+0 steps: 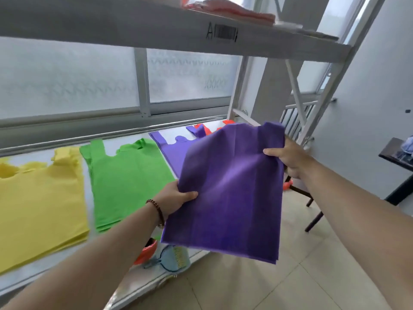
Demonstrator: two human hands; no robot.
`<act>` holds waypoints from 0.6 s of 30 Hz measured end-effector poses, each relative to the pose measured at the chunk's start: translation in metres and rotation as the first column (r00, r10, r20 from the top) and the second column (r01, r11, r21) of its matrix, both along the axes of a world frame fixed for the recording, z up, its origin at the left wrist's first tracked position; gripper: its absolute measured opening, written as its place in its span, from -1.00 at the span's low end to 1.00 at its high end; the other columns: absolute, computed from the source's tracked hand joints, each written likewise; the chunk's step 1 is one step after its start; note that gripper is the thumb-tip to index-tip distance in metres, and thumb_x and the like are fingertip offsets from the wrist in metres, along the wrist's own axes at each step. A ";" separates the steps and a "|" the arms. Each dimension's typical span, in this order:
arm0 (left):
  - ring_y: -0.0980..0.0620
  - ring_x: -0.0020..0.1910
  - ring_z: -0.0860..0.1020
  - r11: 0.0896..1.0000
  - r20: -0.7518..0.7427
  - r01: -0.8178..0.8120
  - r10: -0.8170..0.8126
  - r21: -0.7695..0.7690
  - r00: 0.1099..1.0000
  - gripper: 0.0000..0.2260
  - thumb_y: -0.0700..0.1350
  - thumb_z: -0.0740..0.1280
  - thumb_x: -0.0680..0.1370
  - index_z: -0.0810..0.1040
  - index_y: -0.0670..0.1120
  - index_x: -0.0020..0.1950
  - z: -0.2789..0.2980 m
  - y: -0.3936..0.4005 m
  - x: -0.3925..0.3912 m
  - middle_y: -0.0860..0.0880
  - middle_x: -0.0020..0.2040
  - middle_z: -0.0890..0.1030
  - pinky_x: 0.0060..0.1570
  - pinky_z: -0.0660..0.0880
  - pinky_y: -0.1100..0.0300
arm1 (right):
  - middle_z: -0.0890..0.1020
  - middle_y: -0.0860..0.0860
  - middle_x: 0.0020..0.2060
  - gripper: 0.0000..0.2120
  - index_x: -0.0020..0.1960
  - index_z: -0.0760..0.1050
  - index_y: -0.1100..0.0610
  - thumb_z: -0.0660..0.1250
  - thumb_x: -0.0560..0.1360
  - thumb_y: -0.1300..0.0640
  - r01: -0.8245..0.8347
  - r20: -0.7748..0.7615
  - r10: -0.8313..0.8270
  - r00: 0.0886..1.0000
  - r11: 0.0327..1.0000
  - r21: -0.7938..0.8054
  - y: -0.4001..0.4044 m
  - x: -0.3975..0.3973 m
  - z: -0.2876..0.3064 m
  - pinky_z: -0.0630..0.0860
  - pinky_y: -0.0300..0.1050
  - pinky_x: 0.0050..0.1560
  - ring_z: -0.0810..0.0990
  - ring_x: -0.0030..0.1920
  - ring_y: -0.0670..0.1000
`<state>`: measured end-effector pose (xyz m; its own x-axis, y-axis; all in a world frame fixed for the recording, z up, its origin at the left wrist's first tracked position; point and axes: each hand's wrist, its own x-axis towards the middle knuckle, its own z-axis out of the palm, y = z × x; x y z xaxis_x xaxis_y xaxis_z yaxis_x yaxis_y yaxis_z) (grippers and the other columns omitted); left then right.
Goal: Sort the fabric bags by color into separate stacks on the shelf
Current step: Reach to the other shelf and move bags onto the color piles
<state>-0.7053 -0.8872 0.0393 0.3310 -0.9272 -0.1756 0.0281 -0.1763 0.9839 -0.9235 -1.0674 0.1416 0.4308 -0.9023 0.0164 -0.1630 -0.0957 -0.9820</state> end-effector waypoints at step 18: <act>0.31 -0.31 0.59 0.935 0.129 -0.335 0.349 -0.117 0.928 -0.72 -0.31 0.44 0.39 0.53 -0.02 0.00 0.015 -0.143 0.044 0.14 -0.20 0.65 -0.14 0.55 0.38 | 0.58 0.03 0.01 -0.50 0.29 0.39 0.05 0.27 0.45 0.46 -0.480 0.065 0.479 0.875 0.878 -0.006 -0.219 0.144 0.028 0.58 -0.17 -0.04 0.60 -0.07 -0.03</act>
